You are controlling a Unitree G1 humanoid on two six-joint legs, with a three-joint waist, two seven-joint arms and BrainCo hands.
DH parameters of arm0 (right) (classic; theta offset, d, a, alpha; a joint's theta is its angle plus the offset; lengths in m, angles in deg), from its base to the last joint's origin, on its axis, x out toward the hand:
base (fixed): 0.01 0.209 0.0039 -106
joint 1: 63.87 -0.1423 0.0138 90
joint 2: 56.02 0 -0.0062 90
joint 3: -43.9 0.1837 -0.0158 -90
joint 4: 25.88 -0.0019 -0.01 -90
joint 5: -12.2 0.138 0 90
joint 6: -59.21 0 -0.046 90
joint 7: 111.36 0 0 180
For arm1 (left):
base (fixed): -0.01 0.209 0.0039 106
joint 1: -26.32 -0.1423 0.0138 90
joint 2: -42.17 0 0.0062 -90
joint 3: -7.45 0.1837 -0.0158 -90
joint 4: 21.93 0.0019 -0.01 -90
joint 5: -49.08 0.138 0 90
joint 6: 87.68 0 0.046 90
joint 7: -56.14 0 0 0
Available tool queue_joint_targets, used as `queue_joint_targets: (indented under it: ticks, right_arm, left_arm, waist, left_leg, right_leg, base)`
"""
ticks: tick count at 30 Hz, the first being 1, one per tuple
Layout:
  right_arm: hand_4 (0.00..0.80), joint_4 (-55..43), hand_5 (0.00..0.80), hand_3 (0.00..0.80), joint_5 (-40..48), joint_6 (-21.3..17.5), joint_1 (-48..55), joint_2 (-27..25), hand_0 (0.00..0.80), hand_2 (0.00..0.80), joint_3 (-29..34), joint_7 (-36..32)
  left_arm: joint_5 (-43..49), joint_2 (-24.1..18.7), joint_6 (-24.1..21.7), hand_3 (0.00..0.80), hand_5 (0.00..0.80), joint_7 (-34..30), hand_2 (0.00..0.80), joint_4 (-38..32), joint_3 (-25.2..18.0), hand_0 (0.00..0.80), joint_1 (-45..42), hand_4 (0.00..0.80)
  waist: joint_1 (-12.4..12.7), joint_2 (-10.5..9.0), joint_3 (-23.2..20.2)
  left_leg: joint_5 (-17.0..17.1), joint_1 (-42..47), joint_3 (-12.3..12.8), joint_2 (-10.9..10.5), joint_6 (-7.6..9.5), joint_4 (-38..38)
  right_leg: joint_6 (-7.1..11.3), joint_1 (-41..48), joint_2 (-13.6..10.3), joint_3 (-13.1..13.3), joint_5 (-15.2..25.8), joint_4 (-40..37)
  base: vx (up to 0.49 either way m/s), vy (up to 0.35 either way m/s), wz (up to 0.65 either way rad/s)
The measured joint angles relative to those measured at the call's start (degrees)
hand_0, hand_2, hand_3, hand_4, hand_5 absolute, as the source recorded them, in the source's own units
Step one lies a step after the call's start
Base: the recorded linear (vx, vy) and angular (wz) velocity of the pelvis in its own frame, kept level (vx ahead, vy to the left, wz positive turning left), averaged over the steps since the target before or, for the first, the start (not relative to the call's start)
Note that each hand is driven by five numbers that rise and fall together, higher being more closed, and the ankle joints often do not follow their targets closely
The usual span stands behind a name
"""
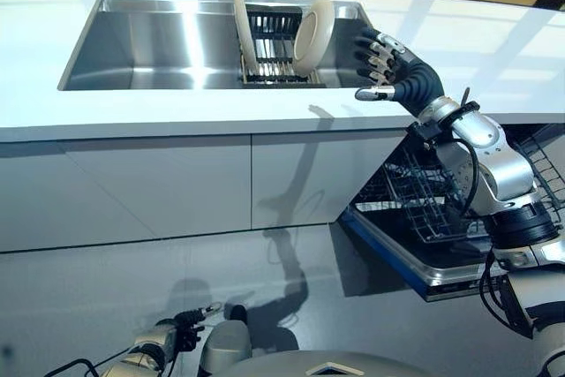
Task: Take plates into dishwasher
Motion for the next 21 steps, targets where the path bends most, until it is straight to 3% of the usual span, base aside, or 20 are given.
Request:
queue_joint_targets:
  ticks: [1,2,5,8,10,13,14,17,18,21]
  right_arm:
    - [0.0,0.59,0.0,0.0,0.01,-0.11,0.1,-0.01,0.0,0.0,-0.01,0.57]
    - [0.0,0.77,0.0,0.0,0.03,-0.14,0.24,-0.38,0.0,0.0,0.01,1.3]
    - [0.0,0.99,0.0,0.0,1.19,-0.57,0.17,-1.18,0.0,0.0,0.81,2.54]
    - [0.0,2.49,0.0,0.0,2.55,-0.49,0.19,-1.38,0.0,0.0,2.92,4.09]
    - [0.0,5.06,0.0,0.0,3.01,0.01,0.19,-2.2,0.0,0.0,3.77,4.41]
    - [0.0,8.84,0.0,0.0,3.1,0.99,0.16,-4.35,0.0,0.0,4.37,4.69]
    - [0.0,9.95,0.0,0.0,3.12,1.15,-0.07,-4.53,0.0,0.0,4.38,4.73]
    - [0.0,12.04,0.0,0.0,3.24,3.14,-0.39,-7.01,0.0,0.0,4.34,5.72]
    - [0.0,12.06,0.0,0.0,3.23,4.12,-0.39,-8.03,0.0,0.0,4.34,5.77]
    - [0.0,12.36,0.0,0.0,3.24,6.04,-2.23,-9.41,0.0,0.0,4.34,5.72]
  left_arm:
    - [0.34,0.01,0.01,0.0,0.0,-0.02,0.0,-0.03,0.1,0.0,-0.46,0.0]
    - [1.07,-0.07,0.03,0.0,0.0,-0.01,0.0,-0.07,0.09,0.0,-0.98,0.0]
    - [2.1,-0.58,0.51,0.0,0.0,-0.08,0.0,-0.44,0.23,0.0,-1.39,0.0]
    - [2.09,-0.68,2.44,0.0,0.0,-0.06,0.0,-0.72,0.2,0.0,-1.51,0.0]
    - [2.02,-0.97,3.07,0.0,0.0,-0.04,0.0,-1.76,0.21,0.0,-1.86,0.0]
    - [1.99,-1.9,4.05,0.0,0.0,-0.04,0.0,-3.34,0.14,0.0,-2.8,0.0]
    - [2.0,-2.16,4.07,0.0,0.0,0.04,0.0,-3.31,-0.03,0.0,-3.09,0.0]
    - [2.12,-1.37,4.78,0.0,0.0,-0.65,0.0,-4.12,-0.02,0.0,-3.75,0.0]
    - [2.52,-1.14,5.04,0.0,0.0,-1.34,0.0,-4.94,-0.01,0.0,-3.89,0.0]
    - [4.46,0.43,5.02,0.0,0.0,-2.5,0.0,-6.37,0.08,0.0,-3.57,0.0]
  waist:
    - [-0.75,0.45,-0.01]
    - [-1.3,0.94,-0.49]
    - [-2.27,1.27,-0.64]
    - [-4.24,1.28,-0.62]
    - [-5.28,1.24,-0.59]
    - [-5.2,0.16,-1.07]
    - [-5.19,-0.51,-1.48]
    - [-5.25,2.22,-1.9]
    - [-5.15,2.8,-1.92]
    - [-5.08,4.08,-1.46]
  left_leg:
    - [0.65,1.62,-1.17,-0.18,0.56,-1.67]
    - [0.8,2.96,-1.57,-0.42,0.97,-3.03]
    - [0.99,5.05,-2.79,-0.31,1.35,-4.7]
    - [0.86,7.7,-3.99,-0.67,1.23,-6.48]
    - [0.02,8.91,-4.97,-0.72,0.59,-6.51]
    - [-2.01,11.69,-6.3,-1.43,-1.29,-6.76]
    - [-2.56,12.4,-6.84,-1.66,-1.94,-6.74]
    - [-4.01,13.27,-8.11,1.24,-4.72,-6.46]
    - [-4.54,13.29,-8.09,2.17,-5.52,-6.45]
    - [-5.23,13.52,-7.83,4.51,-6.55,-6.39]
  right_leg:
    - [-0.54,-2.05,-0.67,-0.06,0.73,4.36]
    - [-0.75,-4.07,-0.93,-0.38,-1.47,5.28]
    - [-0.26,-7.34,-0.84,-3.96,-1.96,-5.23]
    - [2.98,-10.23,-0.84,-4.89,4.35,-19.98]
    - [3.3,-11.93,-0.85,-4.87,8.57,-24.29]
    - [3.75,-10.86,-0.81,-4.64,9.89,-26.02]
    - [2.14,-9.9,-0.68,-4.34,12.08,-27.22]
    - [-1.26,-7.71,2.87,-4.4,17.23,-29.57]
    - [-3.78,-6.56,4.11,-4.6,18.7,-31.44]
    - [-5.66,-5.94,6.54,-4.82,18.58,-32.31]
  base:
    - [0.249,0.005,0.38]
    - [0.283,-0.071,0.26]
    - [0.272,-0.172,0.25]
    - [0.171,-0.166,0.25]
    - [0.098,-0.146,0.31]
    - [0.095,-0.155,0.23]
    - [0.08,-0.129,0.24]
    - [0.093,-0.115,0.21]
    - [0.098,-0.105,0.04]
    - [0.082,-0.096,-0.04]
